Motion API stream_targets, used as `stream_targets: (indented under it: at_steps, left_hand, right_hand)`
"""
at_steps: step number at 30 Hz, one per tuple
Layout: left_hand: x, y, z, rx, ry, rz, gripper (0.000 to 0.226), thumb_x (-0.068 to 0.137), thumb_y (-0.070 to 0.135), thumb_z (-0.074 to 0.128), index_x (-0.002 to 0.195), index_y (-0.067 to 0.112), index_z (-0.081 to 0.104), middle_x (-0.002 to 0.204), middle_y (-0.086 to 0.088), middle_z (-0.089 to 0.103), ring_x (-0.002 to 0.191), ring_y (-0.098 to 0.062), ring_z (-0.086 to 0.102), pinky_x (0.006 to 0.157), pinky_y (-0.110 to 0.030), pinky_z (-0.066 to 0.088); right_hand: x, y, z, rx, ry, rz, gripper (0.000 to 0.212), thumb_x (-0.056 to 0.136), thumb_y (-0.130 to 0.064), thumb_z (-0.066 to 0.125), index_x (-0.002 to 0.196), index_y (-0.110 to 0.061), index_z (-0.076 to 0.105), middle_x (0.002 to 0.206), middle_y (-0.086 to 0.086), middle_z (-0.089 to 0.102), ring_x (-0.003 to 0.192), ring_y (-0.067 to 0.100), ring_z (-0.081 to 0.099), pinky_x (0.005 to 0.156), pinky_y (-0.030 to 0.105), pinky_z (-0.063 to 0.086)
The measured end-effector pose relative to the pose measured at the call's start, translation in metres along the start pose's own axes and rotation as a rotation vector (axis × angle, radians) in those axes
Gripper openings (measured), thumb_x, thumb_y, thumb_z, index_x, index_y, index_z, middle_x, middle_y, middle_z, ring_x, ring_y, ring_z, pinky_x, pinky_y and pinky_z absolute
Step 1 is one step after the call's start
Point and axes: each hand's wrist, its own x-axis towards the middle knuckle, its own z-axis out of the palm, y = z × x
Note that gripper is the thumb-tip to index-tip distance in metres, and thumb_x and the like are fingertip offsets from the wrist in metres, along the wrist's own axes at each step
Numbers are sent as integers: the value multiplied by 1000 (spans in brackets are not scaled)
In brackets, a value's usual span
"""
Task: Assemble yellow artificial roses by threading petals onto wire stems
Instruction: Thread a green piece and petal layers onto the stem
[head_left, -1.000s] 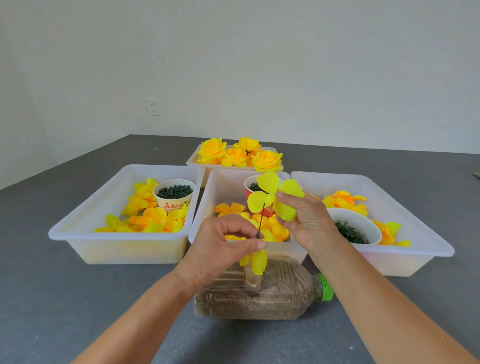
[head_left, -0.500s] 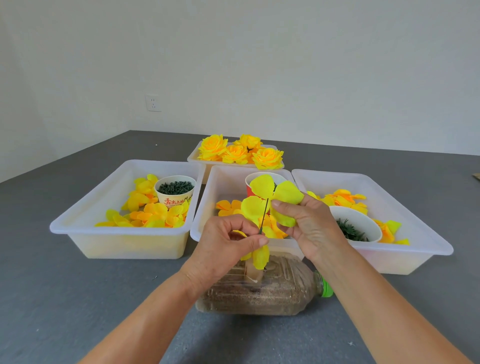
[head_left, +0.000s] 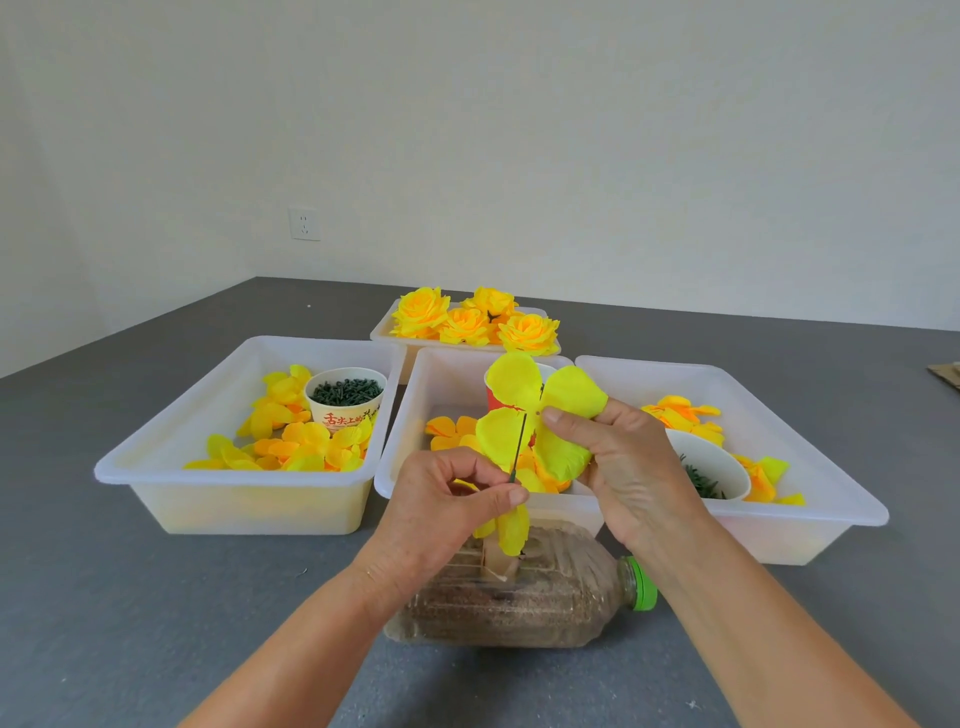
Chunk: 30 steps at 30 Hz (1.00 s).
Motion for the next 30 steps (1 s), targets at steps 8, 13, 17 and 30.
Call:
stream_targets:
  at_steps: [8,13,17,30]
  left_hand:
    - [2,-3,-1,7,-3,-9,13,54,36,77,61,25,72,68,5,67,65,-11,59,67,-27,51]
    - [2,-2,-2,-1,-9,-16,13,55,33,77,60,22,71,67,6,66,63,-9,58,64,-25,49]
    - [2,-2,-1,-8,-7,-24,15,55,32,77,60,20,71,68,3,65,64,-12,57,65,-29,49]
    - [2,-2,-1,9,1,-34,15,67,12,79,58,20,70,66,2,66,62,-12,56,60,-24,46]
  right_hand:
    - [-5,-3,4,7,-13,-54,29,54,-15,73,83,-8,72,80,9,73,74,23,67,74,41,54]
    - [-8,-4,6,-19,-34,-133,21,56,-14,73,77,-12,74,76,7,73,70,19,68,68,36,56]
    - [-12,-5,7,-1,-85,-169,23,59,-12,72,82,-12,74,80,9,74,72,19,70,66,32,58]
    - [-16,-11,7,-204,-148,-390,32,76,10,66,77,-21,72,75,0,74,69,8,64,62,22,53]
